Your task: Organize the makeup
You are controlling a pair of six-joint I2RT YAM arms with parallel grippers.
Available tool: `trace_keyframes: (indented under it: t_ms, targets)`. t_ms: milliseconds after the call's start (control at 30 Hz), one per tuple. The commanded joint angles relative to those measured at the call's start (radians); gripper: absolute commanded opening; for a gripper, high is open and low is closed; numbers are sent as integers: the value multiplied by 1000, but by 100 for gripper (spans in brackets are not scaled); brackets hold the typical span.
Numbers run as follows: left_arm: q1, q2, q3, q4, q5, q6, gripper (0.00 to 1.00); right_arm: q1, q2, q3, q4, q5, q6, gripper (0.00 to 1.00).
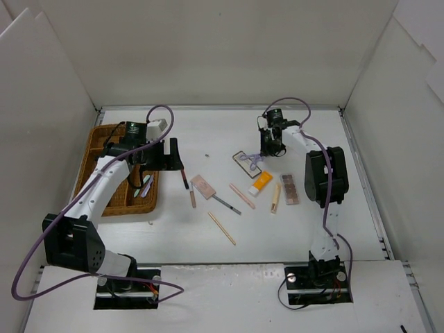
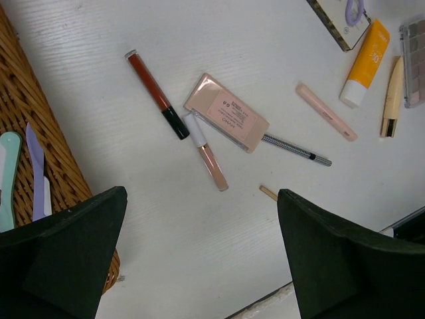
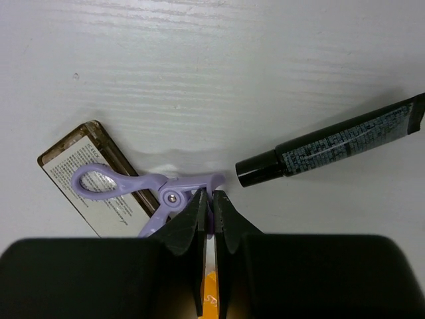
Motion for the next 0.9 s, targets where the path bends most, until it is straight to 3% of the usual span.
trace_keyframes:
  t_ms: [0,267,500,867]
  targets:
    - [-10,-6,77,55,60,-2,91,14,-148,-11,15,0,-69,0]
    - [-42,63,187,44,152,-23,87,118,-330,-109,29,-76,-186,0]
    - [-85,130,267,47,253,-34,74,227,-455,-154,47,-147,-269,0]
    - [-157,196,323,38,320,-32,58,365,-485,-152,86,-213,-269,0]
